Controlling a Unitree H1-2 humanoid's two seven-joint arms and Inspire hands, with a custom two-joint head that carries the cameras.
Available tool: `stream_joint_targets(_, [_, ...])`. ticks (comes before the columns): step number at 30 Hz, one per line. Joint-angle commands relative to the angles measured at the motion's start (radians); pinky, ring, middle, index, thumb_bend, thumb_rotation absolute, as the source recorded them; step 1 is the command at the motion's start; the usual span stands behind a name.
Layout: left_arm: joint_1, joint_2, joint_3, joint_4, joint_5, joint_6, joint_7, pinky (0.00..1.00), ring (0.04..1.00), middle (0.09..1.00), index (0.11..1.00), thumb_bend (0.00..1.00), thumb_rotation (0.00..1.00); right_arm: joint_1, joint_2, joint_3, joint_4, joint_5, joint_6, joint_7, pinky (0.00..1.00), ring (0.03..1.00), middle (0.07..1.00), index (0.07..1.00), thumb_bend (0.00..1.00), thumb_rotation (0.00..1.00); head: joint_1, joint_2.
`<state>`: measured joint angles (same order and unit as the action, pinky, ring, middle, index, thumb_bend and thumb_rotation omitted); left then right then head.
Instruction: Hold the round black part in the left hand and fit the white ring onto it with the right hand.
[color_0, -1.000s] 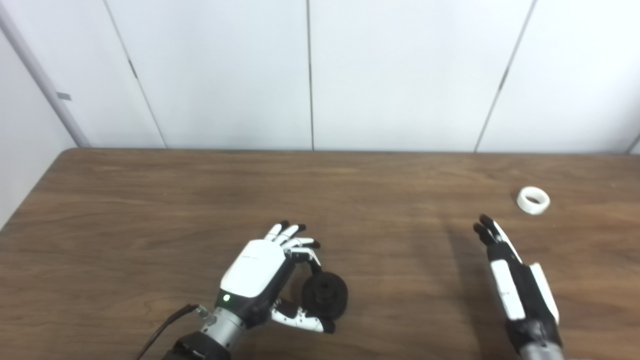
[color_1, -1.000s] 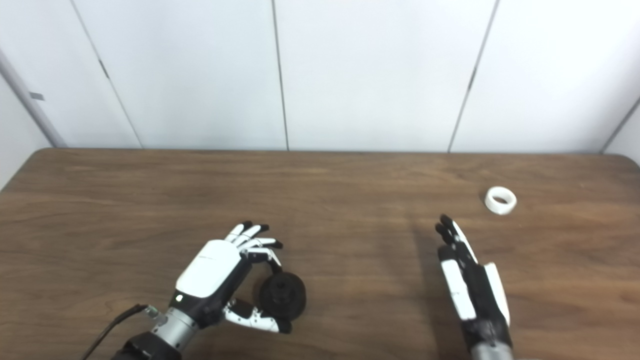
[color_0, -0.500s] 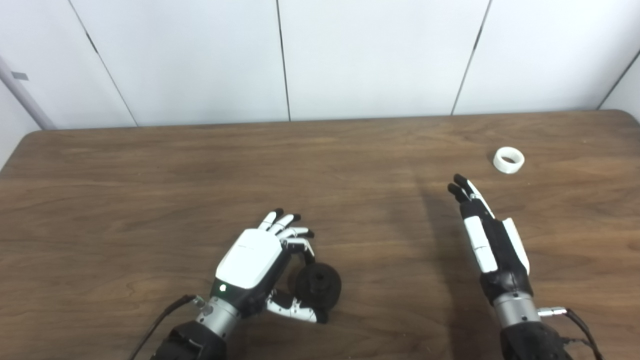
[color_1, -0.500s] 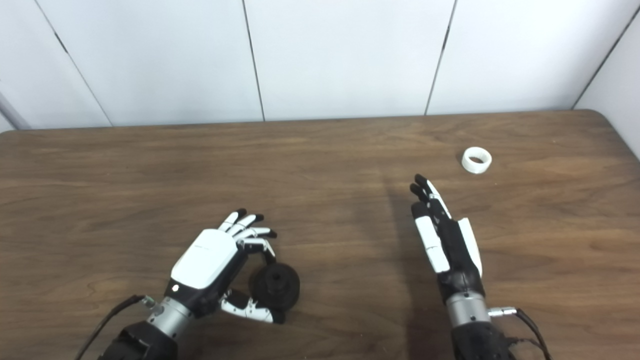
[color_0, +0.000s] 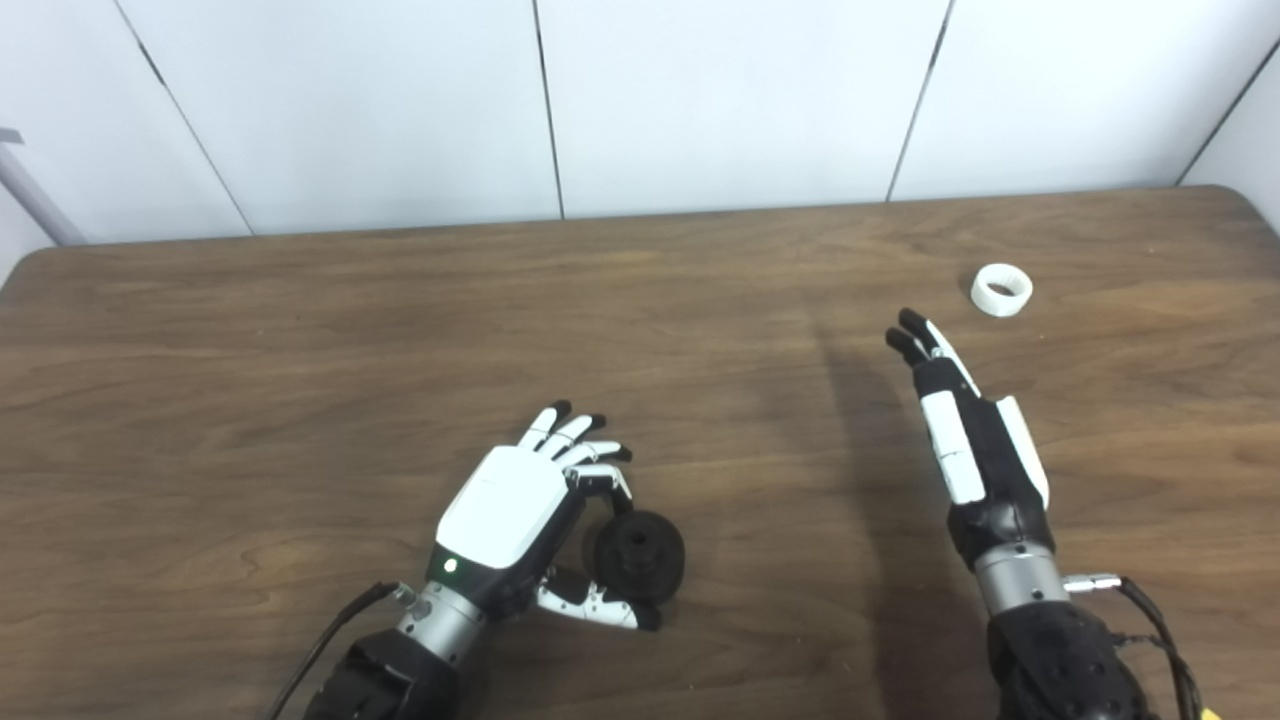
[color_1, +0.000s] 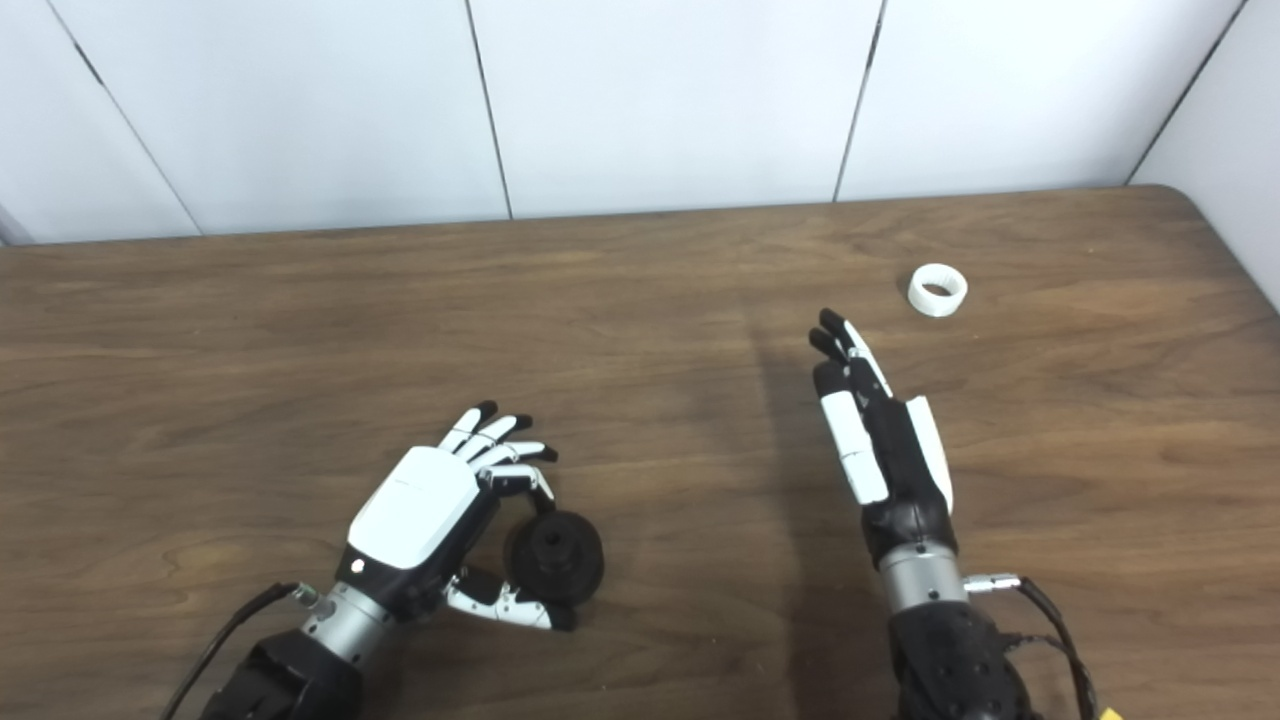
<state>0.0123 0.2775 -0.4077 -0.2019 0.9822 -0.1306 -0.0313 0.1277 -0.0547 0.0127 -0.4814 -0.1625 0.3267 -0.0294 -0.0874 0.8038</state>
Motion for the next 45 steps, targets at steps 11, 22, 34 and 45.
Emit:
stream_joint_targets(11, [-0.008,-0.003,-0.015,0.037,0.039,-0.009,0.044,1.0,0.923,0.805,0.484,0.52,0.06,-0.056,-0.037,-0.073,-0.039,0.012,-0.028,0.003,1.0,0.951,0.909,0.929,0.58,1.0,-0.022,0.002])
stream_joint_targets(22, [-0.003,0.011,-0.013,0.041,0.033,-0.01,0.052,1.0,0.921,0.802,0.485,0.52,0.06,-0.181,-0.157,-0.141,-0.003,-0.103,0.049,-0.011,0.84,0.887,0.902,0.866,0.69,0.5,-0.068,-0.009])
stream_joint_targets(34, [0.003,0.039,0.009,0.034,0.003,-0.029,0.048,1.0,0.918,0.794,0.485,0.52,0.06,-0.348,-0.318,-0.148,0.112,-0.266,0.143,0.061,0.83,0.876,0.862,0.742,0.83,0.27,-0.165,-0.005])
stream_joint_targets(45, [0.007,0.058,0.035,0.039,-0.02,-0.049,0.043,1.0,0.902,0.786,0.484,0.52,0.06,-0.474,-0.425,-0.106,0.317,-0.455,0.143,0.189,0.99,0.954,0.912,0.697,0.88,0.26,-0.276,-0.029])
